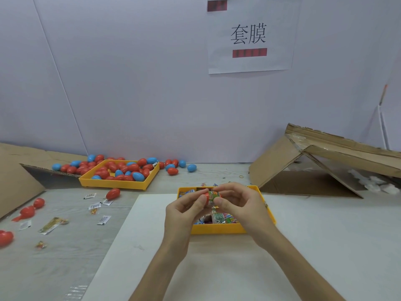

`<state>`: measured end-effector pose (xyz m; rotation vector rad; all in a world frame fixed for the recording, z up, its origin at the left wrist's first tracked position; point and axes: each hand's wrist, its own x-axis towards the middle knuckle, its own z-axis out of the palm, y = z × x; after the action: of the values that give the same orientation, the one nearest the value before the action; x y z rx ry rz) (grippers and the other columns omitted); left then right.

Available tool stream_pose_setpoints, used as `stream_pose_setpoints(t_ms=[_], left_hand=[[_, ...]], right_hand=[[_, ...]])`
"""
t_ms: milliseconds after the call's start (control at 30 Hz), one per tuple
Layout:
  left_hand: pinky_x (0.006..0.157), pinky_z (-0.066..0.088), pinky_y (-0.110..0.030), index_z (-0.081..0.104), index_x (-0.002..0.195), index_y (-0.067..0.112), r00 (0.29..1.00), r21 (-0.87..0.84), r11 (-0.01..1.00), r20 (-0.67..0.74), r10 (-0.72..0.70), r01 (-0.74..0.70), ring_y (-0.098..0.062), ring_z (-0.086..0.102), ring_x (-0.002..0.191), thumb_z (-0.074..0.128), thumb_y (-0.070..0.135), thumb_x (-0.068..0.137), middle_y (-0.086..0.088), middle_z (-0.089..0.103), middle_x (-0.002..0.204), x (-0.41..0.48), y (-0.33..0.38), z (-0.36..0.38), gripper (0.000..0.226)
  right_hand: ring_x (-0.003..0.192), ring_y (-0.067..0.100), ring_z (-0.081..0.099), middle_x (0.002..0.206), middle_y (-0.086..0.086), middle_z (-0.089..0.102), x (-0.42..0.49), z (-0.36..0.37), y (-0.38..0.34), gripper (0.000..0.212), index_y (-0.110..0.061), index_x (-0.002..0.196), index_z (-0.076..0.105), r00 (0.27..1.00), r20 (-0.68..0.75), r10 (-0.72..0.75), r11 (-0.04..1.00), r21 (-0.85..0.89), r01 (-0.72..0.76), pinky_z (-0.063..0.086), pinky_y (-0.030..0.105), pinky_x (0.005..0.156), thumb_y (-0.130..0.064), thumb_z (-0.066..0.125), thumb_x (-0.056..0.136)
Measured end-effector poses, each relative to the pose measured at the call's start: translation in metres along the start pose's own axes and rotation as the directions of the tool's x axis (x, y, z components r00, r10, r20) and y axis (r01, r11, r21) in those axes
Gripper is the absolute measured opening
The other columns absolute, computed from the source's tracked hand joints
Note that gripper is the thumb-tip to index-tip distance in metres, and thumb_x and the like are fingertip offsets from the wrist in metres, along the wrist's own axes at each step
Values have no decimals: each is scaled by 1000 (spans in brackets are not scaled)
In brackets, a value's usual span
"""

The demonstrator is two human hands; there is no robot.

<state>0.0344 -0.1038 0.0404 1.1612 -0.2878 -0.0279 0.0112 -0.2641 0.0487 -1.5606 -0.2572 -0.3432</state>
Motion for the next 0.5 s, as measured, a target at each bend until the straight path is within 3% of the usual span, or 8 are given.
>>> stream_pose_setpoints(t_ms=[133,300,500], left_hand=[[79,59,-28,80,105,17,999,12,1000,50,6,-7,-27,73,102,76,36,75,-13,75,108,-1,2,1,36],[76,59,-25,81,100,14,999,-31,999,33,-36,37,-27,74,99,73,18,77,-15,76,105,1,0,0,24],[77,58,-23,83,99,24,998,15,999,48,-30,29,-22,74,101,71,19,79,-9,77,107,1,-1,0,24]], right_hand=[[89,17,73,91,2,75,1,0,1,24,-26,99,75,999,-29,-24,995,-99,21,59,29,74,-18,84,79],[90,9,71,95,-8,73,0,1,1,32,-30,103,72,999,-15,-52,985,-165,49,55,21,73,-15,86,78],[89,7,70,89,-13,72,0,1,2,27,-27,100,72,999,-4,-42,985,-171,41,54,21,71,-14,84,80]])
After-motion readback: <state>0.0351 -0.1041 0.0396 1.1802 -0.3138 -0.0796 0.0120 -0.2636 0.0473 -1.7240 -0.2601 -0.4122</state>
